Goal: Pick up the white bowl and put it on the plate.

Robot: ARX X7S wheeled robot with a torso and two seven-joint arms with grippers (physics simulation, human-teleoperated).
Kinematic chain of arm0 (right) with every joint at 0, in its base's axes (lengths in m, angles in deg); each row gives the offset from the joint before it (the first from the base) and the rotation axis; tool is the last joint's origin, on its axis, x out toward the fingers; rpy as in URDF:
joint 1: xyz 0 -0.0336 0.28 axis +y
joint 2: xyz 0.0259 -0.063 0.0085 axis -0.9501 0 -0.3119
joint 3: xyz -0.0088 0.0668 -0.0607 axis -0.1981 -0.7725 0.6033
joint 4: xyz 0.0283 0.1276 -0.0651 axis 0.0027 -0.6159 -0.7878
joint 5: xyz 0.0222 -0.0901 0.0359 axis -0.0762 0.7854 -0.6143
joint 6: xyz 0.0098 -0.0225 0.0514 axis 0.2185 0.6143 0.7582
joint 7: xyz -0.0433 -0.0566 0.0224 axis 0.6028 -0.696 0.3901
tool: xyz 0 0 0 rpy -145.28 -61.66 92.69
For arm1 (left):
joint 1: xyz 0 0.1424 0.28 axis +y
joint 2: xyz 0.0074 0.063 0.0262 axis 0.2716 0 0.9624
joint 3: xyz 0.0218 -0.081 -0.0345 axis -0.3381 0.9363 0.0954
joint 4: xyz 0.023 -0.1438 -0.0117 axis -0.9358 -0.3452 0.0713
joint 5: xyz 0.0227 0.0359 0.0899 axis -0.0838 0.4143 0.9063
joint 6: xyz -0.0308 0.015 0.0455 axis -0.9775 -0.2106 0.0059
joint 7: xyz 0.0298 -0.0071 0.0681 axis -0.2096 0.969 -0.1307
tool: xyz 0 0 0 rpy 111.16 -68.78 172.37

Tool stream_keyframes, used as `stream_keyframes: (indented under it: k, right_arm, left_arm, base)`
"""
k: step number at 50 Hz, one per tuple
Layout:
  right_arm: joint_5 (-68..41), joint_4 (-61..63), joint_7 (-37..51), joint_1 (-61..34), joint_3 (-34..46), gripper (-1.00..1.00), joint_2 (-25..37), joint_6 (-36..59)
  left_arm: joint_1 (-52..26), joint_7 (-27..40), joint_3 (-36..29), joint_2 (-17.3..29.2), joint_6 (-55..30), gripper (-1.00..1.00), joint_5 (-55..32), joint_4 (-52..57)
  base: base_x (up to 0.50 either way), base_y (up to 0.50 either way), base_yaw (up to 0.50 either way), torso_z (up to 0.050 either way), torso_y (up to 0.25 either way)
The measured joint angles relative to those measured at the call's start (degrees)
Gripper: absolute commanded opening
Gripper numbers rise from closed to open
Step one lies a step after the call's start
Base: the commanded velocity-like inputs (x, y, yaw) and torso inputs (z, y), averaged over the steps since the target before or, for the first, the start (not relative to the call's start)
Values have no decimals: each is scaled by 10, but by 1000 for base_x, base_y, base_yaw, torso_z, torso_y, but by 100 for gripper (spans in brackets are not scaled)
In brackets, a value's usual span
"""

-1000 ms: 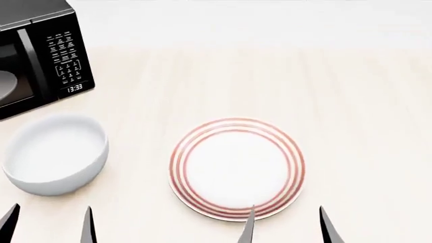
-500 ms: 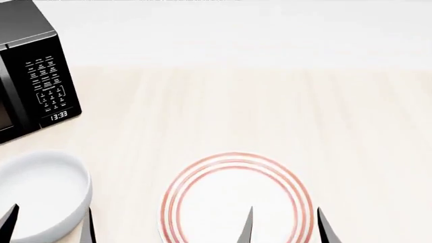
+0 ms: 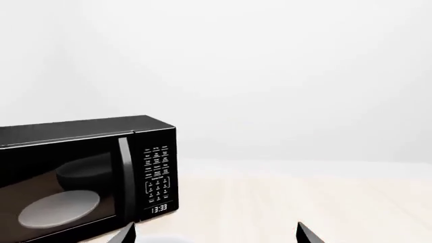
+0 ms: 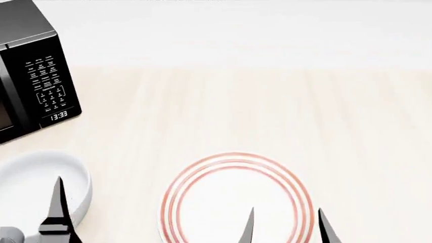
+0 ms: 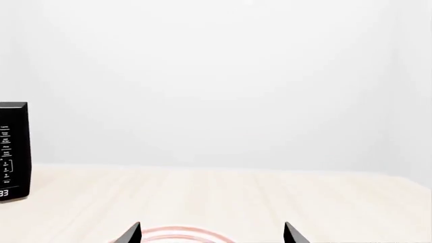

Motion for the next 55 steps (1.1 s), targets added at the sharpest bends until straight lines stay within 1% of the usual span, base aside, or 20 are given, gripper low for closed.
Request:
stream_keyframes:
  k: [6, 13, 18, 23, 30, 40, 55]
  right_arm:
    - [-3, -1, 3, 0, 1, 100, 3, -2]
    - [-6, -1, 6, 1, 2, 100, 6, -3]
    - [-9, -1, 7, 1, 2, 100, 8, -4]
    - [-11, 0, 9, 1, 3, 100, 10, -4]
    - [-13, 0, 12, 1, 4, 100, 12, -5]
    - [-14, 4, 17, 3, 7, 100, 15, -3]
    - [-17, 6, 23, 3, 13, 100, 19, -2]
  left_arm:
    - [-54, 7, 29, 9, -107, 100, -33, 45]
    - [-138, 10, 63, 16, -231, 100, -72, 73]
    - [-197, 4, 99, 12, -314, 100, -105, 67]
    - [-247, -3, 136, 4, -375, 100, -129, 39]
    - [-288, -5, 160, 0, -413, 100, -141, -13]
    - [-333, -2, 183, 0, -439, 100, -143, -91]
    - [-363, 5, 178, 17, -460, 100, -136, -174]
  base:
    - [0, 0, 0, 0, 0]
    - [0, 0, 0, 0, 0]
    - [0, 0, 0, 0, 0]
    - [0, 0, 0, 0, 0]
    - [0, 0, 0, 0, 0]
    - [0, 0, 0, 0, 0]
    - [0, 0, 0, 0, 0]
